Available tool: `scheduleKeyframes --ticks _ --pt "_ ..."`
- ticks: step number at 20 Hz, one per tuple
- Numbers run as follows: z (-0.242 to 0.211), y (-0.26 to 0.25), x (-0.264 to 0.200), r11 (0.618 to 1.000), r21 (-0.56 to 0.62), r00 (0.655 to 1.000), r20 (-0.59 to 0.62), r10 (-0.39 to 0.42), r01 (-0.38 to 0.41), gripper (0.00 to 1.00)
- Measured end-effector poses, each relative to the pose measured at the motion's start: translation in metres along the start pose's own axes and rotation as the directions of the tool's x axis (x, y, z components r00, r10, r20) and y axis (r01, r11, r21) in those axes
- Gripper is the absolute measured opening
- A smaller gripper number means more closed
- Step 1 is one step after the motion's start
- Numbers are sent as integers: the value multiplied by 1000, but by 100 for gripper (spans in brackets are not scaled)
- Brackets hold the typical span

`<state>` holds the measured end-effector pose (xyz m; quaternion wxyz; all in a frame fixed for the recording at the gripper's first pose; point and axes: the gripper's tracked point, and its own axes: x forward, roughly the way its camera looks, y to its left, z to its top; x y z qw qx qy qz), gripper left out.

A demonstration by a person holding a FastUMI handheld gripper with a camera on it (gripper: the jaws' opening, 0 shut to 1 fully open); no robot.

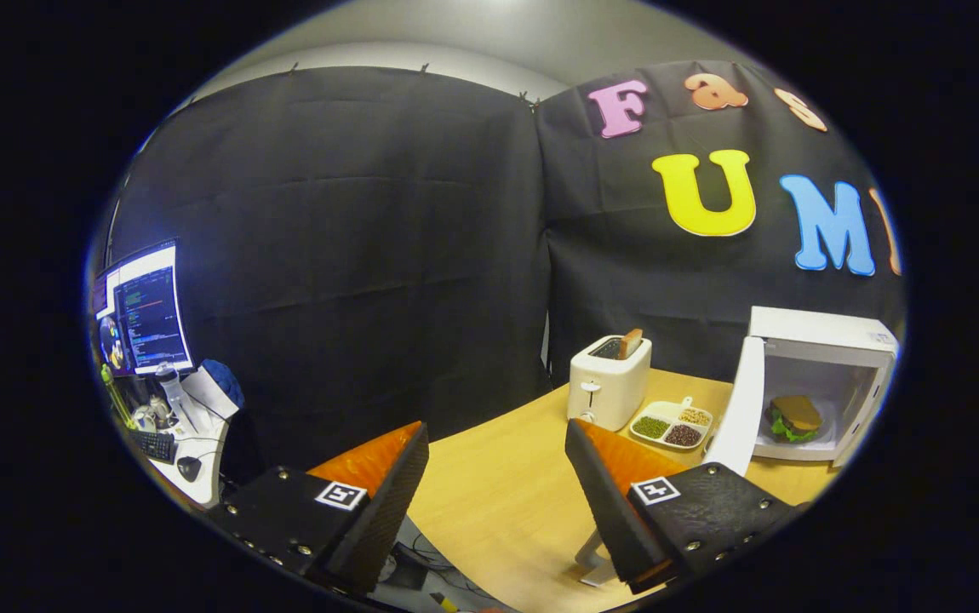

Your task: Open the microwave, put the food inside, and close the microwave door.

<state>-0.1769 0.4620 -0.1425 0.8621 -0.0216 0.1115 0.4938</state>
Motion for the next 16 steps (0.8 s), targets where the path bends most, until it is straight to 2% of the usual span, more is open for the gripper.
scheduleKeyframes --ticks 5,11,13,14,15,16 --pt "-27 16 8 997 74 997 -63 35 -30 98" --pt "-65 6 12 994 106 990 -142 -7 22 97" --pt "-73 4 13 994 105 987 -159 -21 38 90" --pt "-76 3 13 994 103 985 -168 -27 45 78" --pt "-78 0 14 994 96 985 -170 -40 57 70" --pt "-78 -3 14 994 87 985 -165 -55 70 45"
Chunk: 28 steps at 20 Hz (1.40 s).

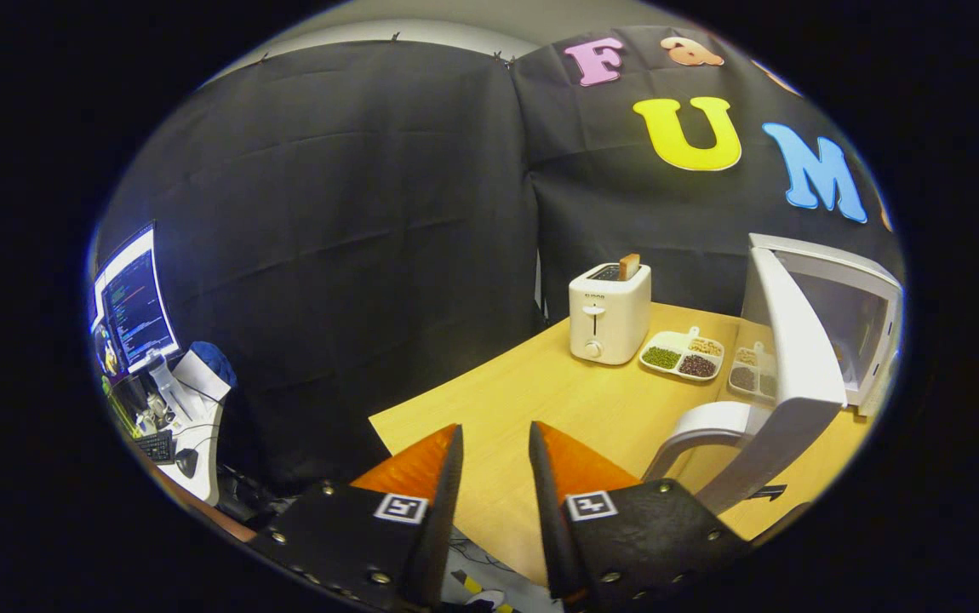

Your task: Open the microwave, put the food inside, and close the microwave door.

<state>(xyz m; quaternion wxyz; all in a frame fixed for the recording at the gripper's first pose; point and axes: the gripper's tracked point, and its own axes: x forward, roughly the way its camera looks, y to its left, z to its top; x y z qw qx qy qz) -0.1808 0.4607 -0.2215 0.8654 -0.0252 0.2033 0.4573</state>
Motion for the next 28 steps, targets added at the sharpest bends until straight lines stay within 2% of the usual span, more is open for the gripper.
scheduleKeyframes --ticks 2,3,4,8,19,21,22,28 --pt "-2 -5 2 1000 -4 1000 3 -27 27 21" --pt "-2 -10 0 999 -3 999 10 -49 49 13" --pt "-1 -7 0 1000 -1 999 16 -28 28 6" --pt "-8 -7 2 1000 -24 1000 -11 -17 17 6" --pt "-12 -54 -7 988 -22 987 -33 -154 154 6" --pt "-13 -58 -10 987 -16 986 -41 -160 159 5" --pt "-13 -59 -12 986 -15 985 -42 -165 164 1" --pt "-16 -72 -28 983 -15 982 -54 -182 181 1"
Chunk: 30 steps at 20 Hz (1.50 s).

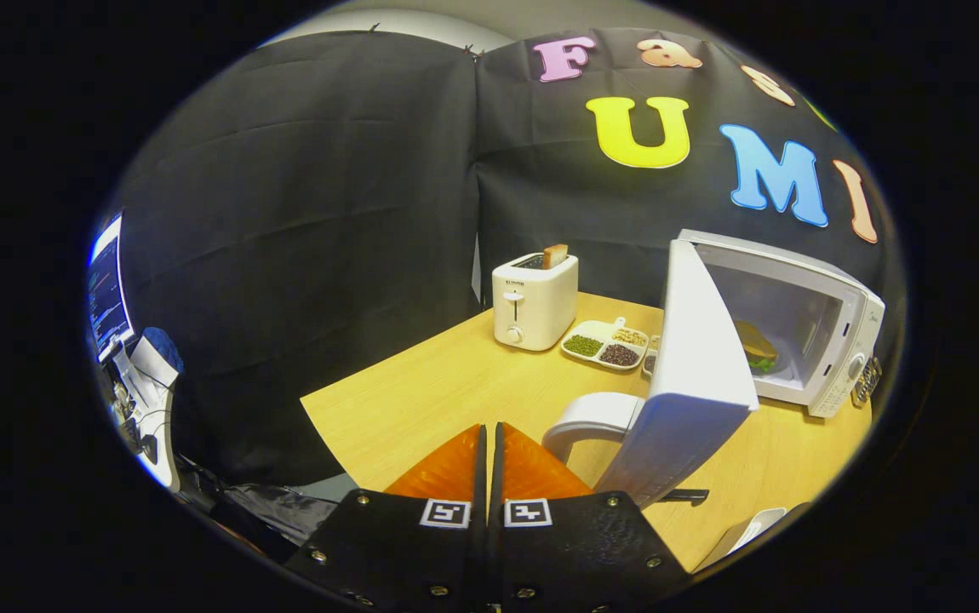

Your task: Open the microwave, put the food inside, and close the microwave door.

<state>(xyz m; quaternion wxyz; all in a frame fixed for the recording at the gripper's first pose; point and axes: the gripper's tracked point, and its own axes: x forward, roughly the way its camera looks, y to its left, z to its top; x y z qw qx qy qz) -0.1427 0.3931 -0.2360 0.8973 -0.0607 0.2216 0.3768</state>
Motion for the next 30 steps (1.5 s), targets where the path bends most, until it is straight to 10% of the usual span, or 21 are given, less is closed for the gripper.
scheduleKeyframes --ticks 30 --pt "-6 -196 -68 946 127 955 -24 -297 298 1"
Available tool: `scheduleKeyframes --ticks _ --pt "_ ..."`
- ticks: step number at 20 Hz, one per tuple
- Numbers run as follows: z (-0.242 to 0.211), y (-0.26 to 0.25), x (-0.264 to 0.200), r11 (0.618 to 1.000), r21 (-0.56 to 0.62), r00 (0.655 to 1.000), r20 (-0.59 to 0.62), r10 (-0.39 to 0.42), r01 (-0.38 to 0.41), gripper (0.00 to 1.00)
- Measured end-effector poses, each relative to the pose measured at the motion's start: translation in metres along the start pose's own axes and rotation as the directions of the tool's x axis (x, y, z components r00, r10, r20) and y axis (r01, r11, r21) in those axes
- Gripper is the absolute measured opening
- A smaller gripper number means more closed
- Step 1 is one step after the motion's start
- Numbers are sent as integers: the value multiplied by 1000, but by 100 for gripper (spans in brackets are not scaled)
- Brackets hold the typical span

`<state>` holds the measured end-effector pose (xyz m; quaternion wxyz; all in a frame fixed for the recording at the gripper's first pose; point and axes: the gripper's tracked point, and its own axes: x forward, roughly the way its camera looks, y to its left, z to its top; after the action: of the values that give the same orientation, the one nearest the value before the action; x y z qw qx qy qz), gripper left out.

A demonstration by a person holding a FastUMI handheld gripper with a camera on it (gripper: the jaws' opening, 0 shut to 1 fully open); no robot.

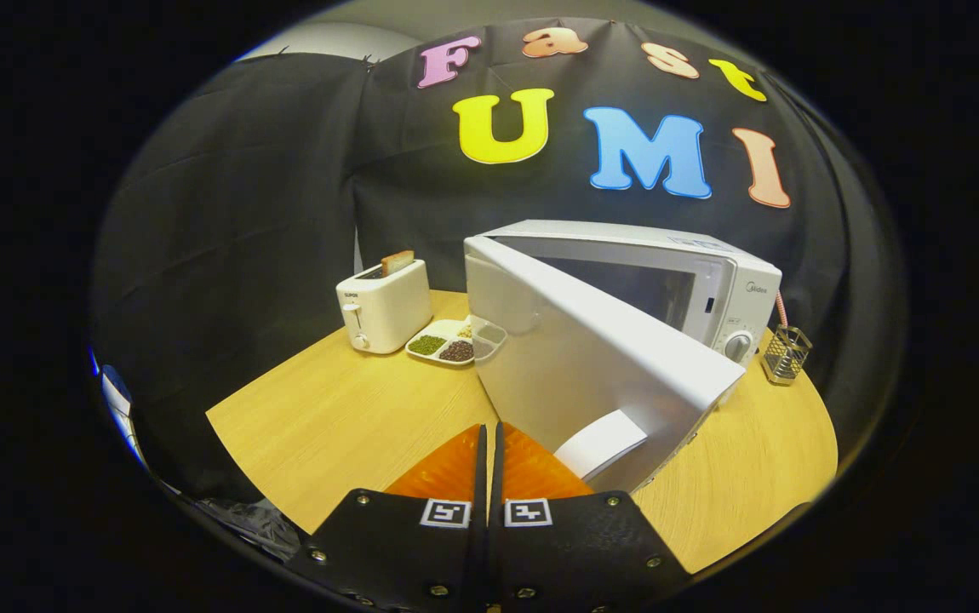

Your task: Open the microwave, put the food inside, and close the microwave door.

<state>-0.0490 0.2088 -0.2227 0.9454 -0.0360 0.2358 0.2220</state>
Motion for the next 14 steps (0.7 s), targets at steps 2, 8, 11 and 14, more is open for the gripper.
scheduleKeyframes --ticks 2,8,11,14 --pt "4 -11 0 1000 9 1000 3 -15 15 1" --pt "9 -50 6 998 29 998 -2 -60 60 1" --pt "11 -70 11 996 40 997 -7 -79 80 1" --pt "14 -88 18 995 36 996 -8 -93 93 1"
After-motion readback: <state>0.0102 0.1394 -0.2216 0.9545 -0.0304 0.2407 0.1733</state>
